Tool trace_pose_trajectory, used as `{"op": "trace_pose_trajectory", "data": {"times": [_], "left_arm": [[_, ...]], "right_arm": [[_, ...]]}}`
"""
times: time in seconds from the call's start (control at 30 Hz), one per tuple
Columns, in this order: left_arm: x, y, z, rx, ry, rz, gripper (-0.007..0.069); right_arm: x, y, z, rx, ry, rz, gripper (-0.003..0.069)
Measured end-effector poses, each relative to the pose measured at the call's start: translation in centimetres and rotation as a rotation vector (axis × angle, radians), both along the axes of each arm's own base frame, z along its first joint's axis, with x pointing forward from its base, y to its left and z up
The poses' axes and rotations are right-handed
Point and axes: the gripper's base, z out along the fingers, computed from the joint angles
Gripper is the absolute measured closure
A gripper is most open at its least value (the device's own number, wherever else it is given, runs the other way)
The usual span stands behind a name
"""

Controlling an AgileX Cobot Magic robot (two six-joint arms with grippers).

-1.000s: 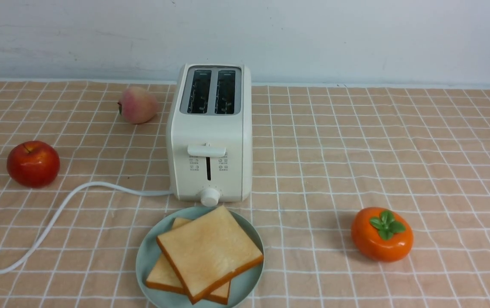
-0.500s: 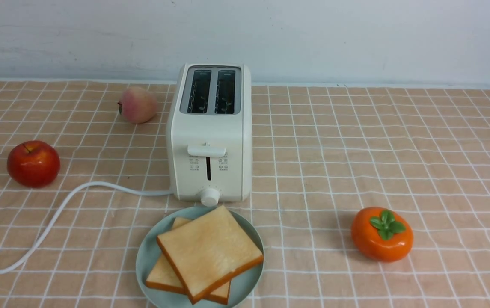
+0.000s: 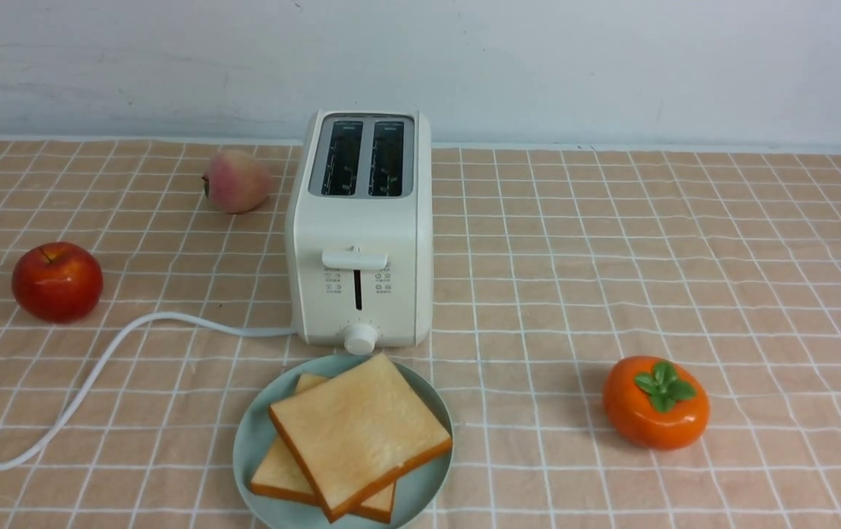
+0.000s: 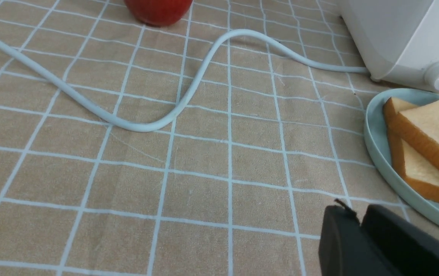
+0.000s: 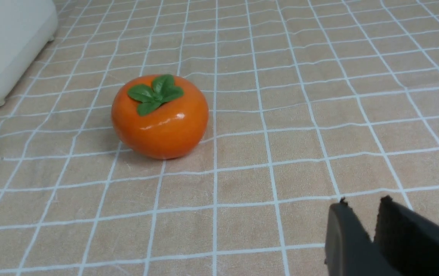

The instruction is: Take toasted bread from bread machine on light coffee tablecloth place on plate.

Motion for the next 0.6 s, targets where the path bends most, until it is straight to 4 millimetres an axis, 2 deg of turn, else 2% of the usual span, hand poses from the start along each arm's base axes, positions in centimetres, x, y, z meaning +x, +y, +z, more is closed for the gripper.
{"op": "trace_pose_trajectory", "data": {"times": [0.6], "left_arm": [[0.00,0.00,0.00,0.000,0.000,0.000,0.0534]], "right_arm": [[0.00,0.00,0.00,0.000,0.000,0.000,0.0510]]}}
